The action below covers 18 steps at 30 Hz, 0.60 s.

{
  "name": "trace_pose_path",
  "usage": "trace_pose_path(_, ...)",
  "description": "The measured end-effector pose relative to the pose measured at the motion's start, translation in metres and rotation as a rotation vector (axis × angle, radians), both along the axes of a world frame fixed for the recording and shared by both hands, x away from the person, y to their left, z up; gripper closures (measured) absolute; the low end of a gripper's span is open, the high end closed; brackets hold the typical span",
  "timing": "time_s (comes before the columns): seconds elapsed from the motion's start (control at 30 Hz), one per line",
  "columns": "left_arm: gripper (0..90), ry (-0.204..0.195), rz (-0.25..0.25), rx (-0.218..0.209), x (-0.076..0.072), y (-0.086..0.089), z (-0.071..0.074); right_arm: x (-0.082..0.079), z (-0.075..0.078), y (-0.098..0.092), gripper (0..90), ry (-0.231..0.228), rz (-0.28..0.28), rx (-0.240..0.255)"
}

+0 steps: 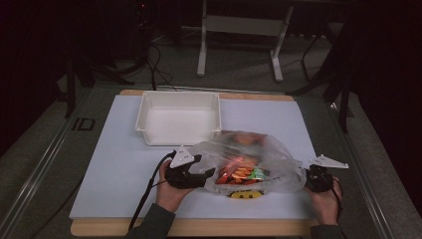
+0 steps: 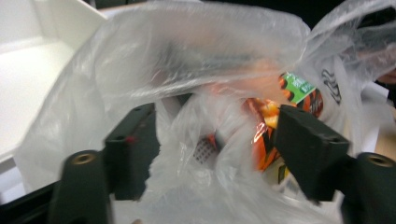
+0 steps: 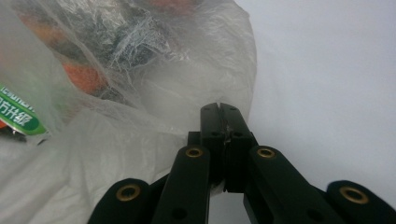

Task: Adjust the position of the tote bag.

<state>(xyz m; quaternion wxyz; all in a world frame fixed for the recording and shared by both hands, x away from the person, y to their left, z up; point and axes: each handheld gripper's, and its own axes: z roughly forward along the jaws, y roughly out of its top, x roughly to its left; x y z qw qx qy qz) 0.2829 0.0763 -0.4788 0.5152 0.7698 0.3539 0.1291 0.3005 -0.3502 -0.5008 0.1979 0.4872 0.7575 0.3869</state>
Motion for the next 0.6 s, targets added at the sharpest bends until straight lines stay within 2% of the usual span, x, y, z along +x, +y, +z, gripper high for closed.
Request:
trace_pose_path(0.13, 26.1, -0.01, -0.002, -0.027, -0.001, 0.004, 0.003, 0.0, 0.0, -0.001, 89.1, -0.001, -0.003, 0.001)
trace_pose_path(0.27, 33.1, -0.009, -0.054, -0.06, -0.005, 0.005, 0.008, -0.001, 0.0, -0.002, 89.1, -0.001, -0.003, 0.003)
trace_pose_path(0.47, 43.6, -0.021, -0.126, -0.013, -0.008, -0.016, 0.011, 0.0, 0.0, 0.001, 89.1, 0.0, 0.001, 0.001)
trace_pose_path(0.6, 49.4, -0.017, -0.159, -0.001, -0.007, -0.03, 0.011, 0.0, 0.0, 0.001, 89.1, -0.001, 0.005, 0.001)
